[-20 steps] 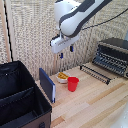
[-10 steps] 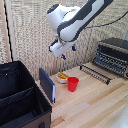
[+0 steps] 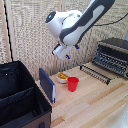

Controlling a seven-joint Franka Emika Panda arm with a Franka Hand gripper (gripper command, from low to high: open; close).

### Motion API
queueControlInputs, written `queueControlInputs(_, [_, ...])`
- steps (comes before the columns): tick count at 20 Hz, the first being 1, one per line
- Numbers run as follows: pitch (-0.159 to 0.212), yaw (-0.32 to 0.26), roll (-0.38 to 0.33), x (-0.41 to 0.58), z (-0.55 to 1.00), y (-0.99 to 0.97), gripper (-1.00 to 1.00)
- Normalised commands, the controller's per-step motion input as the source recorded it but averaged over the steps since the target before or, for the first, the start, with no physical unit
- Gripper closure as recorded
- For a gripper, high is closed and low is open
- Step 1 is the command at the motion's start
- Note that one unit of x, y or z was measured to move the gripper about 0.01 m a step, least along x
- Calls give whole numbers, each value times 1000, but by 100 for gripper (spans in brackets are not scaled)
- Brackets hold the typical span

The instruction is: With care, position your gripper close to the oven tray handle. Make sure to grip the handle tightly. Delicately and attentively pull the tray out from the oven.

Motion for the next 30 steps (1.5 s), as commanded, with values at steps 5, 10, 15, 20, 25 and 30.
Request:
queueControlInputs(5, [34, 93, -211, 132, -107, -471, -100])
queueControlInputs(10, [10, 59, -139, 199, -123, -675, -100])
queueControlInputs(15, [0, 47, -163, 84, -53, -683, -100])
queueControlInputs(20, [3, 50, -161, 159, -63, -690, -100])
queueControlInputs(25, [10, 63, -204, 147, -94, -613, -100])
queueControlInputs(30, [17, 102, -193, 126, -198, -602, -100])
